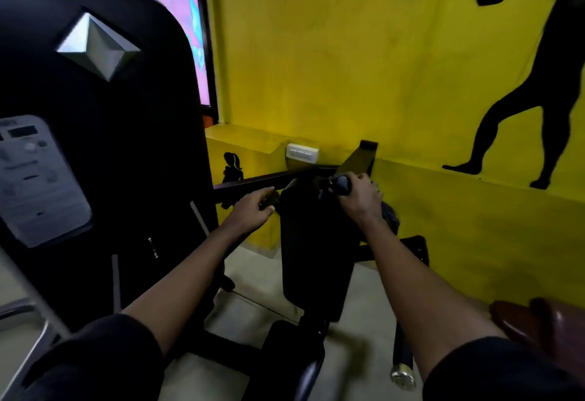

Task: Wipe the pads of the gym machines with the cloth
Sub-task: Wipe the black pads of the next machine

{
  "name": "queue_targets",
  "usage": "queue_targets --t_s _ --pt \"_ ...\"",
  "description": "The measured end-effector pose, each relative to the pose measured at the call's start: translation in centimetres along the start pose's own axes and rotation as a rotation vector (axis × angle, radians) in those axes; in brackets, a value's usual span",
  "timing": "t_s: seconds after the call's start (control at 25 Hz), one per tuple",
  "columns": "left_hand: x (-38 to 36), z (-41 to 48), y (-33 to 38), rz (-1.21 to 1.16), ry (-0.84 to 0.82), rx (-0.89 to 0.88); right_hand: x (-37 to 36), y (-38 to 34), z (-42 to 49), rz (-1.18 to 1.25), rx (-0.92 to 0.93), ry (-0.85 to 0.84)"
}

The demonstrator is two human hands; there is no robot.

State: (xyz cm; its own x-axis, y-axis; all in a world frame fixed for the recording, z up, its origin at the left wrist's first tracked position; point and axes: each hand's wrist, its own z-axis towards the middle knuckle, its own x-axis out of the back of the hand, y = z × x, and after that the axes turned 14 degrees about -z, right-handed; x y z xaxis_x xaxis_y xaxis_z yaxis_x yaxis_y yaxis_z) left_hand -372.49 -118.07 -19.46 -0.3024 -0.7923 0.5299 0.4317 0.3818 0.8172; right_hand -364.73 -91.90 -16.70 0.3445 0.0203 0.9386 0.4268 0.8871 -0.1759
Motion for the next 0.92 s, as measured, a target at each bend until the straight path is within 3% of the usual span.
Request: queue_targets --t_s 0.28,0.52,0.68,0.84,0.92 --pt "-1.7 6.2 -4.9 -0.055 -0.129 -0.092 -2.8 -2.4 0.0 -0.153 -0.108 0.098" --pt "-2.7 9.0 -7.0 -0.116 -0.194 -0.178 -3.0 -3.8 1.3 -0.208 -0.162 0.078" --pt "-2.7 10.3 -8.3 -0.176 -0.188 -0.294 -3.7 -4.9 0.1 -0.237 -0.232 0.153" --pt "-2.4 11.6 -8.5 -0.197 -0.224 -0.483 -4.5 -7.4 -0.9 -0.250 -0.171 0.193" --pt "-2.3 12.1 -8.9 -0.249 -0.281 -0.484 -4.9 -6.8 -1.0 -0.216 -0.131 0.194"
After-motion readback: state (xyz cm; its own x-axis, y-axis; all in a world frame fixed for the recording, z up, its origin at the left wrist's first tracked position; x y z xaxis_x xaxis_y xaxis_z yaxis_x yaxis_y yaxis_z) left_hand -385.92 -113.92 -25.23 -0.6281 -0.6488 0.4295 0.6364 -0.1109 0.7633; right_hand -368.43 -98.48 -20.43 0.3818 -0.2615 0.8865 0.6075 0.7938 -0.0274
